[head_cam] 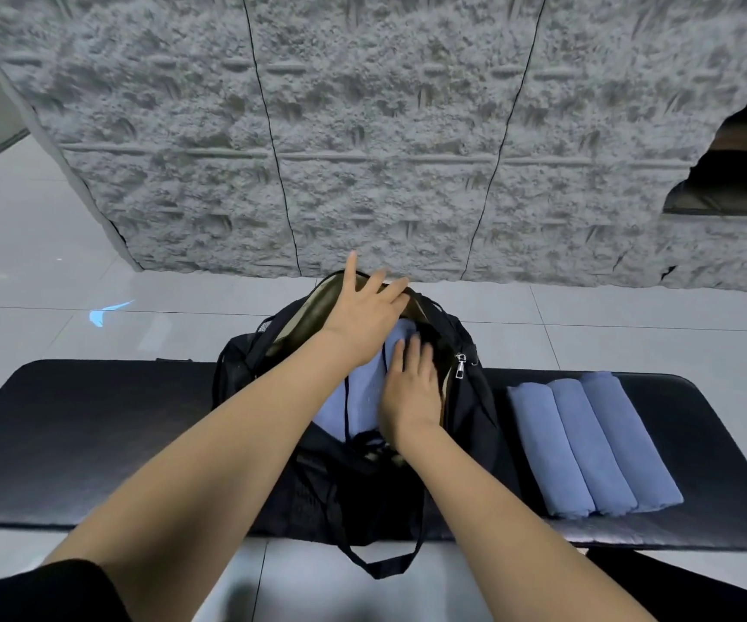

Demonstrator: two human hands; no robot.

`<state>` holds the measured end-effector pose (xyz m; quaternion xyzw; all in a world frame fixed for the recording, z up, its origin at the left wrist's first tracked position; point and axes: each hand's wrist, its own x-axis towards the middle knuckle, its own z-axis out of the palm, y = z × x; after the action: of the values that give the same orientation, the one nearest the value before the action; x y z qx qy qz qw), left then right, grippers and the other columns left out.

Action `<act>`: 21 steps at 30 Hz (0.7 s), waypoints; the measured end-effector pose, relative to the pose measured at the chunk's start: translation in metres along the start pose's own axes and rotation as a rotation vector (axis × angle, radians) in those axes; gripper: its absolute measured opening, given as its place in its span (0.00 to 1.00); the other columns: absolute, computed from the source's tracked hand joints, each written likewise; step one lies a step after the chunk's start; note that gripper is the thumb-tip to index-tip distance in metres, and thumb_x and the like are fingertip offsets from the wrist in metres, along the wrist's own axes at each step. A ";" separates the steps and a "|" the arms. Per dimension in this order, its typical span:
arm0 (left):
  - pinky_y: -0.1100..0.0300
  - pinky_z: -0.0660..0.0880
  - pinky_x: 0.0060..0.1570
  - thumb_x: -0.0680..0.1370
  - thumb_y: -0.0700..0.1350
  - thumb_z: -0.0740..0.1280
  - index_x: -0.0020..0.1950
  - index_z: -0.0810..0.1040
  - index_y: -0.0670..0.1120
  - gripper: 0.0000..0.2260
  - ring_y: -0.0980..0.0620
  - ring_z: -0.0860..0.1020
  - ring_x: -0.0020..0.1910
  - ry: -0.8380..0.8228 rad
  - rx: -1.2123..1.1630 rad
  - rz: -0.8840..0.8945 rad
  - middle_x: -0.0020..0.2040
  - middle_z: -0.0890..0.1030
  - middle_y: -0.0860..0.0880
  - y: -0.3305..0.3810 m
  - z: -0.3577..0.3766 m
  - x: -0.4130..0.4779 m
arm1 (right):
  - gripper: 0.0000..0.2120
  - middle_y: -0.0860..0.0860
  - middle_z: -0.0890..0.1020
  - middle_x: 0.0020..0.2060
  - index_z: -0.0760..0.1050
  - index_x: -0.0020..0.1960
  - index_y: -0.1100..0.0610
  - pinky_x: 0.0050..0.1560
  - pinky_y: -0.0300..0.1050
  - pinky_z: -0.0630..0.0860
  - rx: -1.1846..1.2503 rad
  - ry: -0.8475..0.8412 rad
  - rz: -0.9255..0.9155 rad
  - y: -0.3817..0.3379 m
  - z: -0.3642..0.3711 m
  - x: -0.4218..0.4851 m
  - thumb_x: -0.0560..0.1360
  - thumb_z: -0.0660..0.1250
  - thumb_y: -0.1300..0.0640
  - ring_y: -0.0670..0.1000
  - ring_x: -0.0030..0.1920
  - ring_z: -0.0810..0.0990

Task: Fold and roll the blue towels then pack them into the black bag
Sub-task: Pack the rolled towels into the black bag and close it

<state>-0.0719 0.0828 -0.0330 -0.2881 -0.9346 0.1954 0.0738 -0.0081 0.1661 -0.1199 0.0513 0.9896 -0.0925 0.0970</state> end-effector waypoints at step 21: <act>0.40 0.61 0.66 0.59 0.43 0.80 0.39 0.80 0.53 0.14 0.54 0.76 0.36 0.044 -0.322 -0.020 0.30 0.75 0.55 0.060 0.031 -0.189 | 0.16 0.56 0.71 0.64 0.73 0.61 0.57 0.55 0.55 0.71 0.184 0.459 0.068 0.117 -0.028 -0.059 0.73 0.64 0.60 0.61 0.58 0.73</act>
<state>0.1062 0.0113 -0.0911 -0.2912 -0.9547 0.0357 0.0491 0.0586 0.2811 -0.1014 0.1129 0.9709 -0.1649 -0.1323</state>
